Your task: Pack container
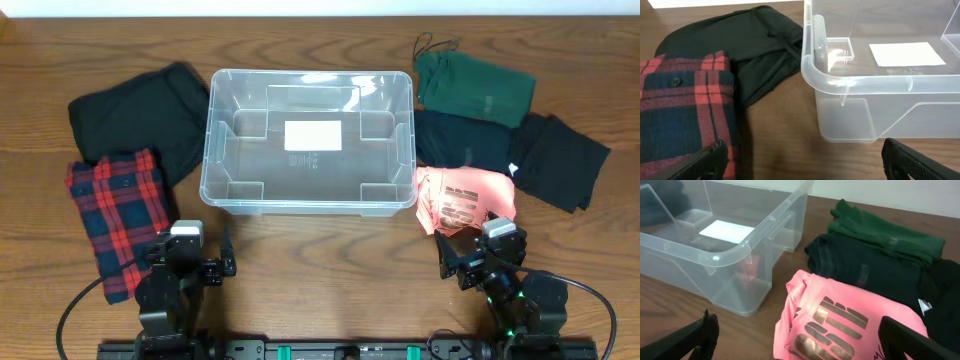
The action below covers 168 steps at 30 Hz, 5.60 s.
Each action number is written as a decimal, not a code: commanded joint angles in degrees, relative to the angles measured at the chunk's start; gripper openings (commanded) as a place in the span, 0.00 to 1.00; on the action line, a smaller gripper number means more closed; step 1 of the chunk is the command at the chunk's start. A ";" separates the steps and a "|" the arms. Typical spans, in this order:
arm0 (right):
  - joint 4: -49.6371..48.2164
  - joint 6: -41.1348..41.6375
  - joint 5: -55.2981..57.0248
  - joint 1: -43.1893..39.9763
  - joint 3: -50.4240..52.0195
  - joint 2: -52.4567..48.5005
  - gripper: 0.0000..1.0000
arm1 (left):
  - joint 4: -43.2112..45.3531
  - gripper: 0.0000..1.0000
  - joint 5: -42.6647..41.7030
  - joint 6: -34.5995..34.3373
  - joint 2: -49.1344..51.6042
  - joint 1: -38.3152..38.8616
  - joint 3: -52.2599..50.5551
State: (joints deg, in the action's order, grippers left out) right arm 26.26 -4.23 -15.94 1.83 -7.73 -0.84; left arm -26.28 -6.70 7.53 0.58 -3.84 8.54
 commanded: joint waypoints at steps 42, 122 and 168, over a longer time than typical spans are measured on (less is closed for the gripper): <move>-0.09 -0.57 -0.39 -0.26 0.26 0.35 0.99 | -15.43 0.98 5.03 -22.03 24.59 0.26 33.79; -0.09 -0.57 -0.39 -0.26 0.26 0.35 0.99 | -29.66 0.82 -35.63 25.05 116.98 -51.06 67.82; -0.09 -0.57 -0.39 -0.26 0.26 0.28 0.99 | -26.82 0.57 -36.65 22.45 116.83 -47.43 59.98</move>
State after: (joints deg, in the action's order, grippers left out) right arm 26.15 -4.23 -16.08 1.83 -7.64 -0.73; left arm -51.42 -45.47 29.19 115.35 -51.09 69.56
